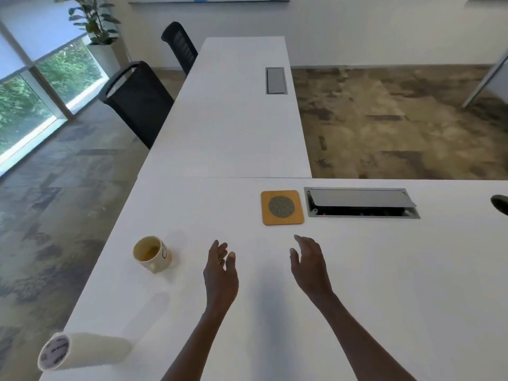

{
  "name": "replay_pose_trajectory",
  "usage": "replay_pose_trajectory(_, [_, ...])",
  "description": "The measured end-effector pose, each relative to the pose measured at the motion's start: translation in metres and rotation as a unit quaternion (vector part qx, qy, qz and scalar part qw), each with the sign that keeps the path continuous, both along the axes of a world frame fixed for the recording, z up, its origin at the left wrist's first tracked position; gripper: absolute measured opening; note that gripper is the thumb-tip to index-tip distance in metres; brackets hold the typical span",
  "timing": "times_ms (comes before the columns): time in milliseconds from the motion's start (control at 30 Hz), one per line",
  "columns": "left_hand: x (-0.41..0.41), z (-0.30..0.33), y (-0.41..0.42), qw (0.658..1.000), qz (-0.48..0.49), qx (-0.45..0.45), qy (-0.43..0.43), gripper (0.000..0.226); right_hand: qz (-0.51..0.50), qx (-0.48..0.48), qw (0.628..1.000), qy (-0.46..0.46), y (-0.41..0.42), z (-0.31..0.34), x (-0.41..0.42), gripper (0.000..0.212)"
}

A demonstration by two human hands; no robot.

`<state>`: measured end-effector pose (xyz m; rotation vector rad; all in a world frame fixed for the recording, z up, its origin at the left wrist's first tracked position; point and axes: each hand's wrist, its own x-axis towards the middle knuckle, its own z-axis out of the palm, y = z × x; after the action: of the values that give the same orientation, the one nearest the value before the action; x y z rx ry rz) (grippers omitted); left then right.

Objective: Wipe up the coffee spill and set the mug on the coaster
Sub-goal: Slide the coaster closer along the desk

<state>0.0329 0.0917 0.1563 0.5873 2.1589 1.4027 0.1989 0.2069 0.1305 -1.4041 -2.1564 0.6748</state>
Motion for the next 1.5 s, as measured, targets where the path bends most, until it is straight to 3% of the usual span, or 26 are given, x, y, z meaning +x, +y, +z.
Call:
replay_pose_trajectory(333, [-0.044,-0.045,0.091,0.999,-0.04,-0.022,0.013,0.048,-0.041,-0.044,0.998,-0.012,0.091,-0.024,-0.029,0.038])
replay_pose_trajectory(600, [-0.057,-0.078,0.16,0.994,-0.065,-0.079,-0.03,0.04,-0.081,-0.145,0.985,-0.033,0.159,-0.062,-0.042,0.034])
replay_pose_trajectory(933, [-0.057,-0.106,0.211,0.982,-0.116,-0.112,-0.096,0.046,-0.065,-0.175,0.977,-0.098,0.206,-0.088,-0.056,0.034])
replay_pose_trajectory(1167, [-0.047,-0.115,0.229,0.98,-0.117,-0.122,-0.106,0.027,-0.065,-0.211,0.969,-0.109,0.22,-0.097,-0.06,0.033])
replay_pose_trajectory(1300, [-0.042,-0.112,0.233,0.973,-0.141,-0.1,-0.154,0.036,-0.069,-0.234,0.965,-0.096,0.222,-0.101,-0.059,0.012])
replay_pose_trajectory(1367, [-0.043,-0.114,0.234,0.971,-0.121,-0.096,-0.181,0.041,-0.069,-0.238,0.965,-0.09,0.222,-0.103,-0.059,0.011])
replay_pose_trajectory(1500, [-0.045,-0.117,0.232,0.961,-0.113,-0.053,-0.249,0.028,-0.083,-0.243,0.964,-0.068,0.22,-0.103,-0.058,0.024])
